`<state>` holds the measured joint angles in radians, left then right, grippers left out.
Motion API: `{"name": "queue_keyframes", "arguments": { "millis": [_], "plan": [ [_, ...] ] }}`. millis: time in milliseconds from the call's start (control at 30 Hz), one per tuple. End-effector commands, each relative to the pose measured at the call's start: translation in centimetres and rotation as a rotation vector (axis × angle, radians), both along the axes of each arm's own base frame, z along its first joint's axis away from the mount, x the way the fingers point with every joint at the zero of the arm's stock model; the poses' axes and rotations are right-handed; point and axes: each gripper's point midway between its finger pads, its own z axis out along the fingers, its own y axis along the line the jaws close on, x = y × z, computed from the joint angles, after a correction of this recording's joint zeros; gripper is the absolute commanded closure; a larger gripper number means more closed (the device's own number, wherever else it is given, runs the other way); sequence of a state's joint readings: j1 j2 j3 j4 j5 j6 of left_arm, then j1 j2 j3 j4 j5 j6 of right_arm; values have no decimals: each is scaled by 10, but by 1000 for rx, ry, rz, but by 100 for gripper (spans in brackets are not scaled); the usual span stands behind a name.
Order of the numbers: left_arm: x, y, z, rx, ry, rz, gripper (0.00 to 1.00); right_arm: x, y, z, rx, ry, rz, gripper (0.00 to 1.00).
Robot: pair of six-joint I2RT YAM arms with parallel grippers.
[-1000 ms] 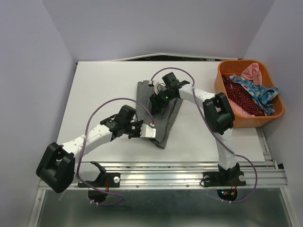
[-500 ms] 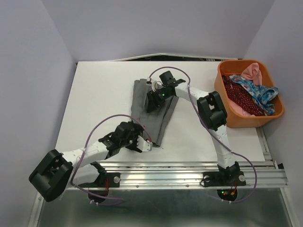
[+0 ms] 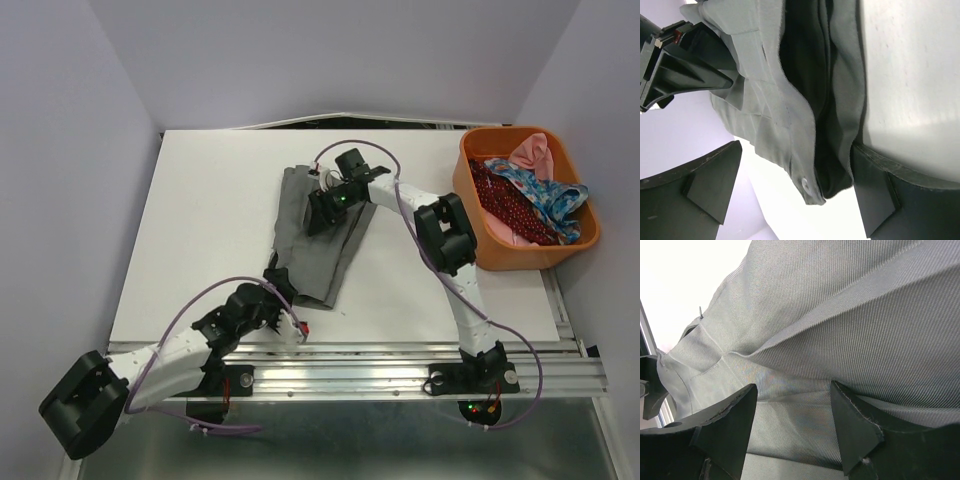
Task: Fold and stack the skirts
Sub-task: Fold the skirt
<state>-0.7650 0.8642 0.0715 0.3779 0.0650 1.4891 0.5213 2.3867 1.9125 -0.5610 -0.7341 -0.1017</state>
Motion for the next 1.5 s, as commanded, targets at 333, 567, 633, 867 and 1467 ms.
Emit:
{"name": "queue_keyframes", "arguments": {
  "millis": [333, 567, 633, 867, 1467],
  "plan": [
    [-1, 0, -26, 87, 223, 59, 2, 0, -50, -116, -337, 173, -138, 37],
    [36, -34, -20, 63, 188, 71, 2, 5, -60, -126, -358, 200, -170, 39],
    [39, -44, -15, 32, 161, 58, 2, 3, -60, -127, -359, 215, -173, 40],
    [28, -56, -17, 15, 193, 42, 12, -4, -59, -130, -350, 241, -164, 40],
    [-7, -85, 79, -153, 618, 99, 100, -74, -55, -95, -295, 76, 137, 40]
  ]
}}
